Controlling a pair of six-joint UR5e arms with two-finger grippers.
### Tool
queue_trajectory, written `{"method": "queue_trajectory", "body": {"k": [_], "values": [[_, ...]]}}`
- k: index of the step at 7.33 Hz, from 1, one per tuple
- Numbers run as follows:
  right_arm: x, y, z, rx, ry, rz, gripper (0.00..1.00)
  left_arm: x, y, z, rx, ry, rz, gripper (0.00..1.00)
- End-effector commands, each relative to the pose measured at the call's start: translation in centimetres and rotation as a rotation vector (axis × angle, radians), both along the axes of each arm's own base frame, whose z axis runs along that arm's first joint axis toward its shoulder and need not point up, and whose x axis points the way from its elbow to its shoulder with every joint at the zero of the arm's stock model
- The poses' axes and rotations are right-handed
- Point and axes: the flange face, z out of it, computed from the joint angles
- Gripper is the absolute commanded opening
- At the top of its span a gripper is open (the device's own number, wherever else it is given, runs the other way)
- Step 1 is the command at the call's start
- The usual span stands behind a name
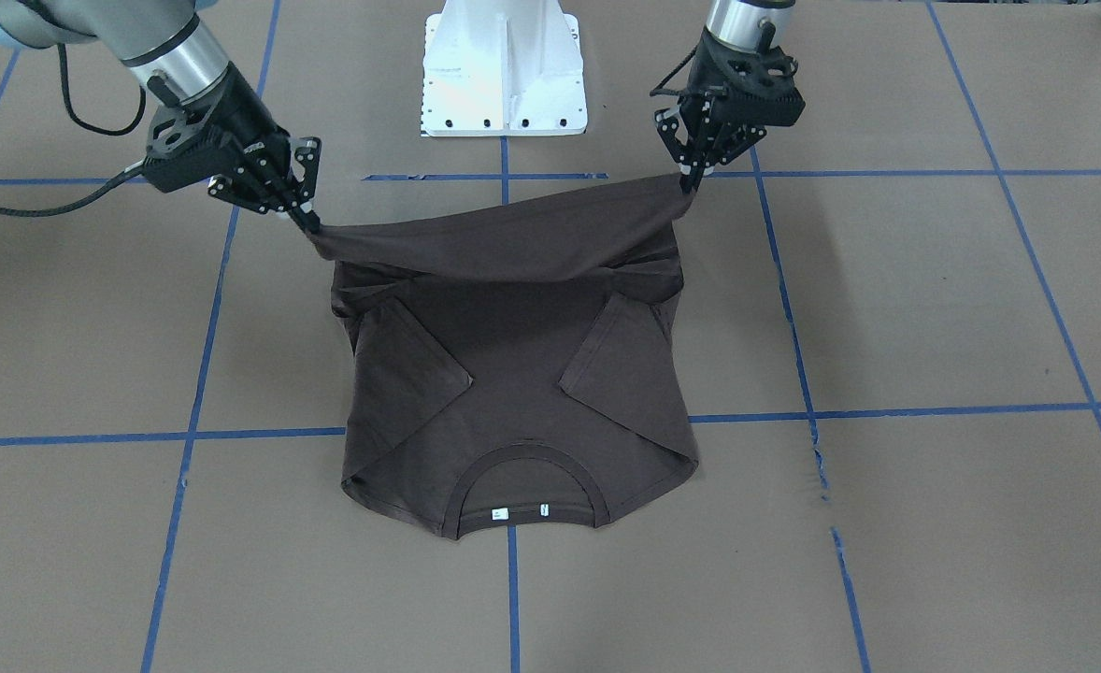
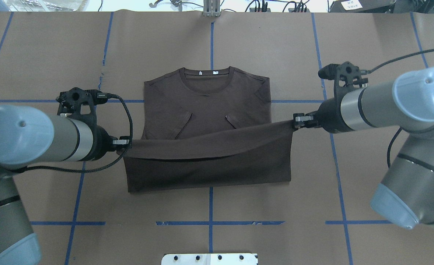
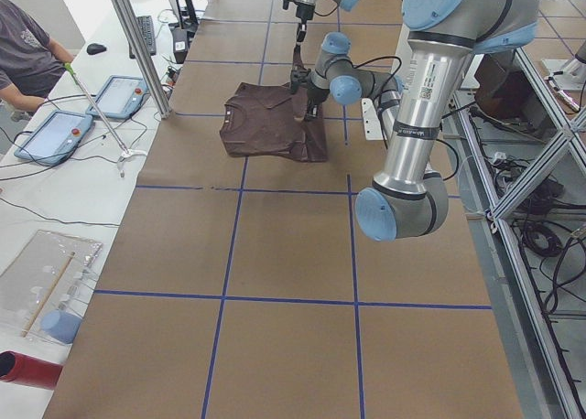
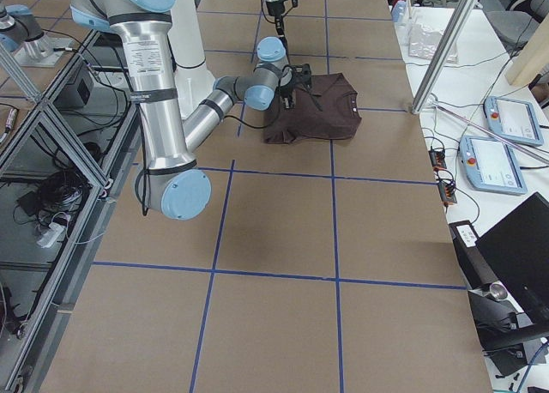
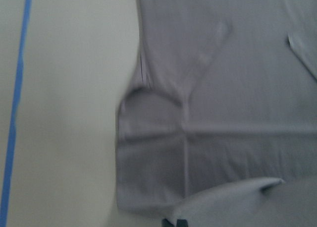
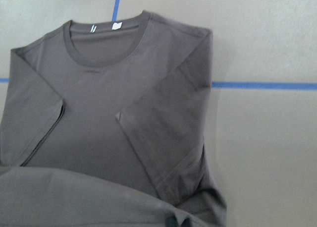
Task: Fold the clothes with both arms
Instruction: 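Lift the hem with both grippers and carry it toward the collar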
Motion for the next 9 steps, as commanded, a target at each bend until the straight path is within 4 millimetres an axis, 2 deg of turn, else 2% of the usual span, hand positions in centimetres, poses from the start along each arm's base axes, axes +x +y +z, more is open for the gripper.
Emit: {"method": "queue_trajectory", "body": {"k": [1, 2, 3, 4, 5, 6, 7, 9], "values": [[-1.5, -8.9, 0.4, -0.027, 0.049, 0.089, 0.00, 1.8, -8.4, 0.9, 0.022, -0.070, -0.062, 0.00], [-2.3, -11.4, 0.5, -0.042, 0.064, 0.105, 0.00, 1.3, -12.1, 2.2, 0.040, -0.059, -0.106, 0.00], [-3.0, -13.8, 0.4, -0.055, 0.077, 0.118, 0.00, 1.8, -15.2, 5.1, 0.043, -0.058, -0.138, 0.00], [-4.4, -16.5, -0.1, -0.071, 0.092, 0.128, 0.00, 2.4, -17.6, 7.4, 0.065, -0.056, -0.147, 0.00], [-5.3, -19.3, 0.1, -0.085, 0.106, 0.142, 0.00, 2.8, -19.5, 8.5, 0.081, -0.055, -0.155, 0.00], [-6.1, -20.9, 1.1, -0.078, 0.104, 0.147, 0.00, 3.3, -20.2, 8.8, 0.091, -0.045, -0.158, 0.00], [-6.3, -21.6, 2.2, -0.081, 0.107, 0.152, 0.00, 3.3, -20.2, 8.6, 0.095, -0.038, -0.160, 0.00], [-7.3, -22.2, 1.5, -0.080, 0.110, 0.147, 0.00, 3.6, -20.5, 7.5, 0.098, -0.028, -0.163, 0.00]]}}
